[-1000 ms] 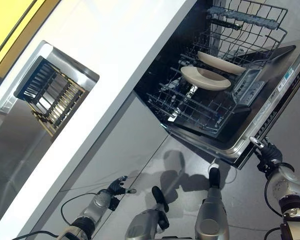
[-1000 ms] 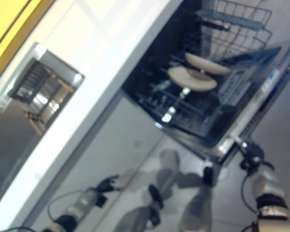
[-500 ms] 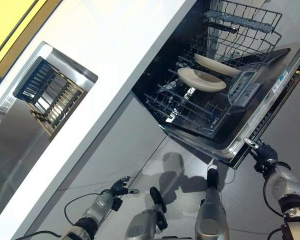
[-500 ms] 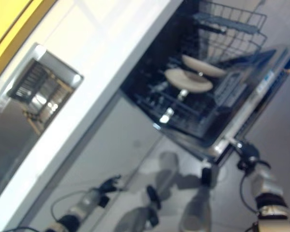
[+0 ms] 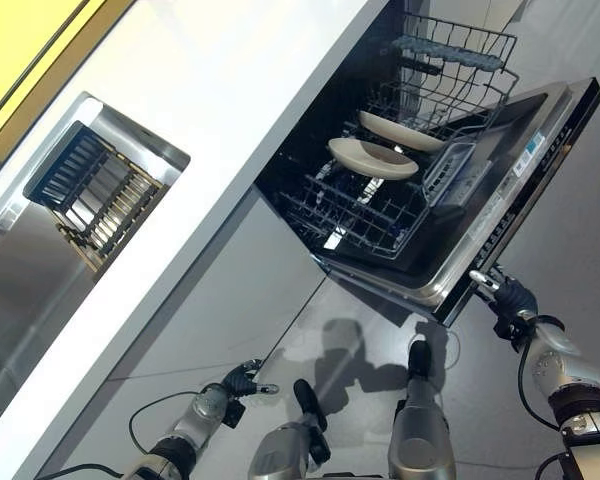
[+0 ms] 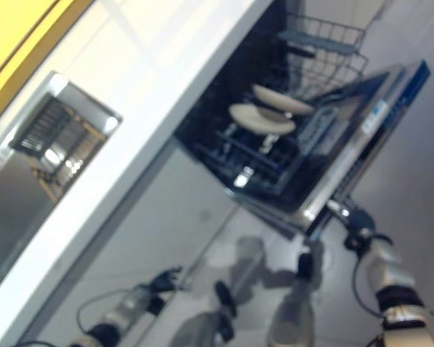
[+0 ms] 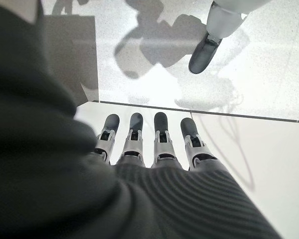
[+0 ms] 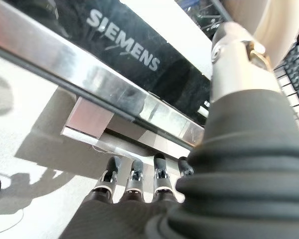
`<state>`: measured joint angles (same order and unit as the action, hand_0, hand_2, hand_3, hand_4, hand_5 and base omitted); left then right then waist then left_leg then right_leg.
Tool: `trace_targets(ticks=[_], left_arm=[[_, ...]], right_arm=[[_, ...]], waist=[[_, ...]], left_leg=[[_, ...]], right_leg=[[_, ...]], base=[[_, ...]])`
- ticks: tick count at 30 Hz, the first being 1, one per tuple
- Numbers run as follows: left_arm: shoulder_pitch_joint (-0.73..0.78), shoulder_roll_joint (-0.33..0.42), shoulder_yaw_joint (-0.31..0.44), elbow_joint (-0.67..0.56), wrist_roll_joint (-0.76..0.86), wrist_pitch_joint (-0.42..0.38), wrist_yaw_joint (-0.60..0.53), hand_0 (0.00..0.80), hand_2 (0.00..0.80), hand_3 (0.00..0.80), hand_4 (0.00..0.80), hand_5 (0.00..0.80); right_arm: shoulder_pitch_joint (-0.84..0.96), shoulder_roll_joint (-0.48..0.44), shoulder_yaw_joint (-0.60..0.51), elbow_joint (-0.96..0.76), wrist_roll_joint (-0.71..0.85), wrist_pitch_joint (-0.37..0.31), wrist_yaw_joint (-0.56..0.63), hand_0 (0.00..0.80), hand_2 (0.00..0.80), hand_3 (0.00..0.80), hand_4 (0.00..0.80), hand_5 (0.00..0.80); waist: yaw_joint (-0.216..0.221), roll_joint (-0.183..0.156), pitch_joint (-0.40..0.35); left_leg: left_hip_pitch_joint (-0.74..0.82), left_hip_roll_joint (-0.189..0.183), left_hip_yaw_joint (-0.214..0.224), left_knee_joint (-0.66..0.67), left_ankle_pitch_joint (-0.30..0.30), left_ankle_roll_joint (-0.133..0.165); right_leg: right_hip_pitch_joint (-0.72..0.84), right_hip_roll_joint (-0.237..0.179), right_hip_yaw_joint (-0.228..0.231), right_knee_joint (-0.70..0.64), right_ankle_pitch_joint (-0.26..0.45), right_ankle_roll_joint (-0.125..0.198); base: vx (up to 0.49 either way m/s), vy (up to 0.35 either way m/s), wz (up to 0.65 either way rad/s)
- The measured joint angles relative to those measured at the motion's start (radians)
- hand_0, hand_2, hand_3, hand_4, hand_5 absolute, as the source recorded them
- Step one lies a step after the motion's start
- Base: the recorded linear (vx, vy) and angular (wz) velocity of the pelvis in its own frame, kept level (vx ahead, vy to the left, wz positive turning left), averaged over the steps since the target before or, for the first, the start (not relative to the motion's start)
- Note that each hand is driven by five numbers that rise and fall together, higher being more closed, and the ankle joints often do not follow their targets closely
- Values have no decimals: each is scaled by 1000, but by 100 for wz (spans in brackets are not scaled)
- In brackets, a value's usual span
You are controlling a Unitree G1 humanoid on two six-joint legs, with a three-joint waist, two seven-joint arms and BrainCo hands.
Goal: Take plates into dishwasher
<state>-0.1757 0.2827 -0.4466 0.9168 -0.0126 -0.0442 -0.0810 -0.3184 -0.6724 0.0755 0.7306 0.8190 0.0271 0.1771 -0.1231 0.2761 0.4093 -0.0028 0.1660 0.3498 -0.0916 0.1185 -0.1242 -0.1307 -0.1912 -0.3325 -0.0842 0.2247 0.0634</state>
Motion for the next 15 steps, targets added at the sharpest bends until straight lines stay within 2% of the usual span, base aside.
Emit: trace_targets(ticks=[7, 11, 15], left_arm=[[39, 0, 19, 14, 2, 0, -1, 0, 0, 0, 0, 0], [52, 0, 20, 29, 3, -1, -1, 0, 0, 0, 0, 0], [65, 0, 28, 31, 39, -1, -1, 0, 0, 0, 0, 0]], right_arm=[[0, 43, 21, -18, 0, 1, 4, 0, 0, 0, 0, 0], [0, 62, 32, -33, 10, 1, 15, 0, 0, 0, 0, 0], [0, 76, 41, -82, 19, -3, 25, 0, 0, 0, 0, 0]], waist=[[9, -41, -40], [28, -62, -71], [36, -68, -88]], left_leg=[[10, 4, -20, 0, 1, -1], [9, 4, -25, 0, 1, -2], [8, 5, -34, 0, 3, -2]], right_leg=[[21, 1, -17, 0, -1, -4], [24, 0, -26, 0, -2, -5], [31, -1, -35, 0, -2, -5]], base=[[51, 18, 5], [57, 24, 4], [52, 7, 7]])
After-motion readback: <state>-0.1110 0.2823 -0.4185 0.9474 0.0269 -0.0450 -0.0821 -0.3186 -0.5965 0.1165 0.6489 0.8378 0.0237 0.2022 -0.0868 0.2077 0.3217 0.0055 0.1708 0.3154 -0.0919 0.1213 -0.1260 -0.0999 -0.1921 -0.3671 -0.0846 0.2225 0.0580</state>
